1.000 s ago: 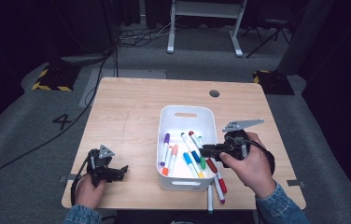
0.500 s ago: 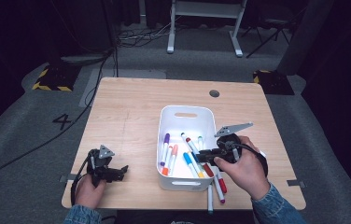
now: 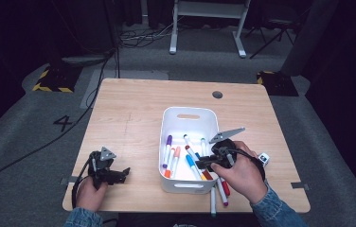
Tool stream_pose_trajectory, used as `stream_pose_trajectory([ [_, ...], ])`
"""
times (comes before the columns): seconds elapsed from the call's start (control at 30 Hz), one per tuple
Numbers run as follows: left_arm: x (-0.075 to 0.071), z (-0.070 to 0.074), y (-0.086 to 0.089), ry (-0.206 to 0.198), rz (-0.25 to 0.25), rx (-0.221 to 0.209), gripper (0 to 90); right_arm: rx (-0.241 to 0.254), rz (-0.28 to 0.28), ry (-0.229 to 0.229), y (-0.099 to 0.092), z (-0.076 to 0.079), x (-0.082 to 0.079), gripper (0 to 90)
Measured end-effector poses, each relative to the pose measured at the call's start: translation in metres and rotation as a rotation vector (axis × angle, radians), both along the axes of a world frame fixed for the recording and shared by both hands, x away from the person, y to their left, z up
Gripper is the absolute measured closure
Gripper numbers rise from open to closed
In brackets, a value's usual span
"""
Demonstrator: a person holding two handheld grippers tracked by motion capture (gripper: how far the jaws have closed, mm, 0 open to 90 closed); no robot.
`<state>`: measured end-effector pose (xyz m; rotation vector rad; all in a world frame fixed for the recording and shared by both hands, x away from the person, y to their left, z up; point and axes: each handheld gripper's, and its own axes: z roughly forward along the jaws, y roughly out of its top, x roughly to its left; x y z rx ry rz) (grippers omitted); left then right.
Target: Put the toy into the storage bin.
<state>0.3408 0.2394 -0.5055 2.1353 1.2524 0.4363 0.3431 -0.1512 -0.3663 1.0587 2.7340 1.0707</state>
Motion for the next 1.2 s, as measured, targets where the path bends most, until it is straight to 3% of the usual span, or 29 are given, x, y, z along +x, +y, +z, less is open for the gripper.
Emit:
stream_pose_trajectory([
  [0.1,0.000,0.000,0.000,0.000,0.000,0.000,0.0,-0.014,0.001,-0.020,0.001,-0.003,-0.001,76.8],
  [0.13,0.000,0.000,0.000,0.000,0.000,0.000,0.0,-0.017,0.003,-0.027,0.002,-0.004,-0.001,72.4],
  [0.2,0.000,0.000,0.000,0.000,0.000,0.000,0.0,0.025,-0.018,-0.044,0.001,-0.003,-0.002,62.7],
  [0.3,0.000,0.000,0.000,0.002,0.000,-0.002,0.0,0.053,-0.020,-0.115,-0.001,0.002,-0.002,52.5],
  [0.43,0.000,0.000,0.000,0.000,0.000,0.000,0.0,0.074,-0.041,-0.184,-0.010,0.011,-0.003,50.5],
  [0.73,0.000,0.000,0.000,0.000,0.000,0.000,0.0,0.088,-0.108,-0.201,-0.038,0.018,0.001,52.5],
  [1.0,0.000,0.000,0.000,0.000,0.001,0.000,0.0,0.099,-0.168,-0.184,-0.061,0.020,0.001,55.5],
  [1.2,0.000,0.000,0.000,0.000,0.001,0.000,0.0,0.079,-0.208,-0.166,-0.077,0.014,0.003,57.6],
])
